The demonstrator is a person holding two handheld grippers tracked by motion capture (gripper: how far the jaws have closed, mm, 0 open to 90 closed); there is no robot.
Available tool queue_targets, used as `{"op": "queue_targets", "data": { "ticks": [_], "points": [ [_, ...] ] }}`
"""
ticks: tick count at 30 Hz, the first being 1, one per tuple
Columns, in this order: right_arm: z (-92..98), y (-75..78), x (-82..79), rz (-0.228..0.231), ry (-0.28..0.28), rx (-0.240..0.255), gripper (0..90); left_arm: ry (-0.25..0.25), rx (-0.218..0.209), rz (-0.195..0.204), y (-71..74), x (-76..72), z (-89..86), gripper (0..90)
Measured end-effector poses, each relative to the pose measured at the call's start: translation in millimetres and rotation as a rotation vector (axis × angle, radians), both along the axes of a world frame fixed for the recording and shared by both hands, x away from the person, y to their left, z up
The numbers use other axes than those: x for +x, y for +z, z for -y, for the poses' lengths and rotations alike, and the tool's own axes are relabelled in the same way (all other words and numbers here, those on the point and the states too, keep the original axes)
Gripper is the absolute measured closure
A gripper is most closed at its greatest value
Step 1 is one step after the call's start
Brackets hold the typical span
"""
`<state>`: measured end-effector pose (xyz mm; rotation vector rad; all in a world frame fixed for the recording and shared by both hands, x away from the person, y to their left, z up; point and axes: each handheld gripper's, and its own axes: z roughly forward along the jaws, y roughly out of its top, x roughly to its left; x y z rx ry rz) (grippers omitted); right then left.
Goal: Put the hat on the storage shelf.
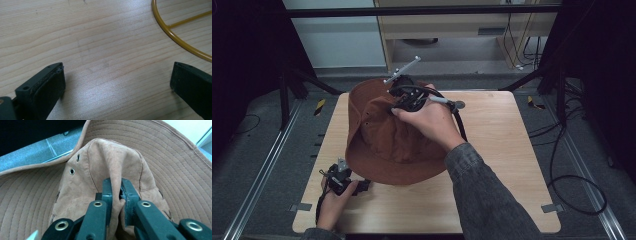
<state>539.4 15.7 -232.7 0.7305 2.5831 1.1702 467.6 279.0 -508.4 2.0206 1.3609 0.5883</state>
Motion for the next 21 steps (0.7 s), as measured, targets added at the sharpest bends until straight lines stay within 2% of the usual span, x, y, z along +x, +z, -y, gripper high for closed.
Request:
{"op": "queue_targets", "data": {
  "ticks": [10, 21],
  "points": [
    [-2.6, -2.2, -0.9, -0.002, 0.013, -0.005, 82.9, -0.001, 0.000, -0.001, 0.0, 0.0, 0.0, 0.0],
    [-9.2, -7.7, -3.9, -0.002, 0.034, -0.016, 78.0, -0.001, 0.001, 0.000, 0.0, -0.1, 0.0, 0.0]
  ]
}}
